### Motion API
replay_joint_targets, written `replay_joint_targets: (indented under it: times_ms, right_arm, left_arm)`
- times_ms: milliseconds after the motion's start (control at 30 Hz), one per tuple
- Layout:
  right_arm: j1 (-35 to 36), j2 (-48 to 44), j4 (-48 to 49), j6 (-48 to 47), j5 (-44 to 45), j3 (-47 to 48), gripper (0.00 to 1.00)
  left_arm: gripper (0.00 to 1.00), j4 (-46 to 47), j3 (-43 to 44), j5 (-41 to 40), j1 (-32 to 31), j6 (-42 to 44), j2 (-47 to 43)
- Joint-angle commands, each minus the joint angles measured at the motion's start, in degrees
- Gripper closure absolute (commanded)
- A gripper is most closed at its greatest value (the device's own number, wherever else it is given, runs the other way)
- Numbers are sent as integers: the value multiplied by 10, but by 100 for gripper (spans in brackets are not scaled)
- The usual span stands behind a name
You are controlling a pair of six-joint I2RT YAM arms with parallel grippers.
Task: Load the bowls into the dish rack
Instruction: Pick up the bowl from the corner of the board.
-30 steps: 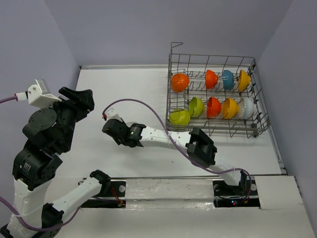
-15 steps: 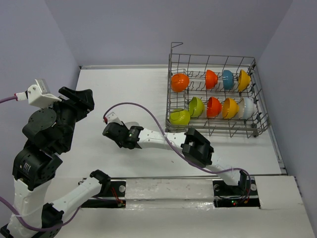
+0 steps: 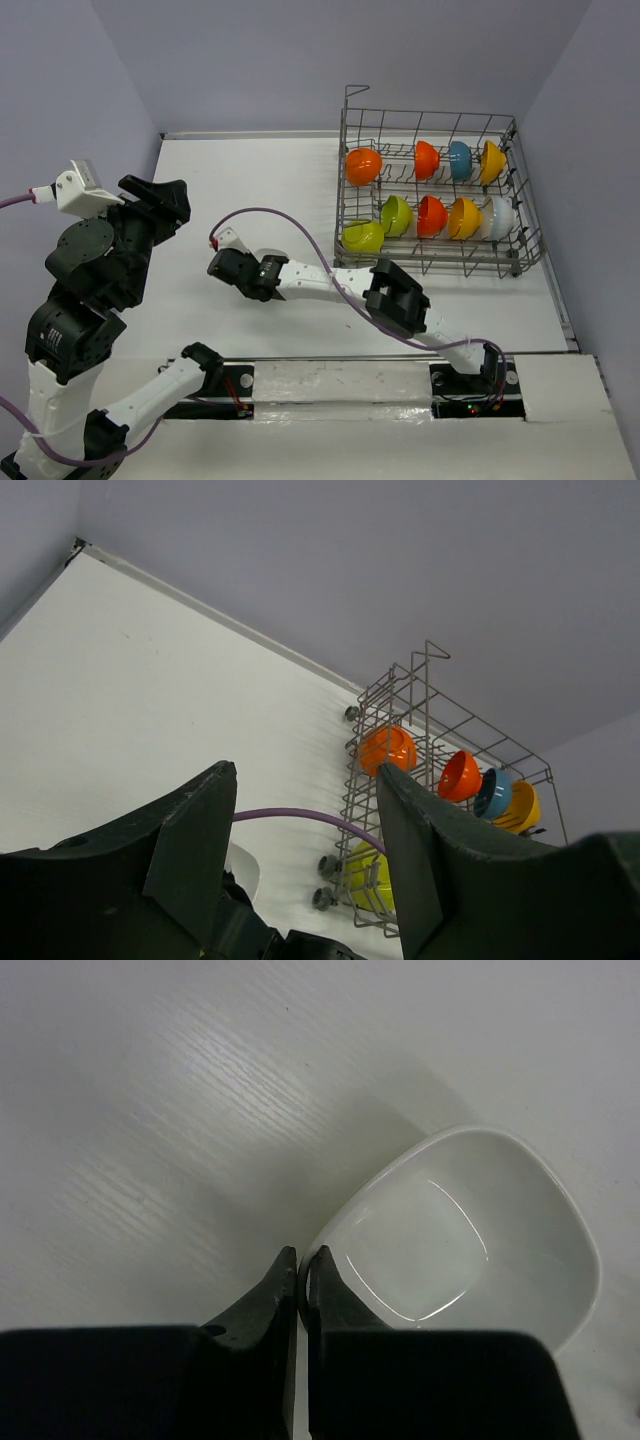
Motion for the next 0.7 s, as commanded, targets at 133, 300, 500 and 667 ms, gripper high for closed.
replay_joint_targets:
  times_ms: [133, 300, 500, 667]
  right_arm:
    - [1, -38, 5, -3, 23, 17, 99]
    - [1, -132, 7, -11, 10, 20, 99]
    - [-53, -332, 56, 2, -42, -40, 99]
    - [-144, -503, 131, 21, -64, -145, 99]
  left_arm:
    - [33, 23, 1, -4, 2, 6, -7]
    - [33, 27, 2, -2, 2, 9, -6]
    - [33, 45, -1, 8, 2, 14, -1]
    - [33, 68, -9, 19, 2, 20, 10]
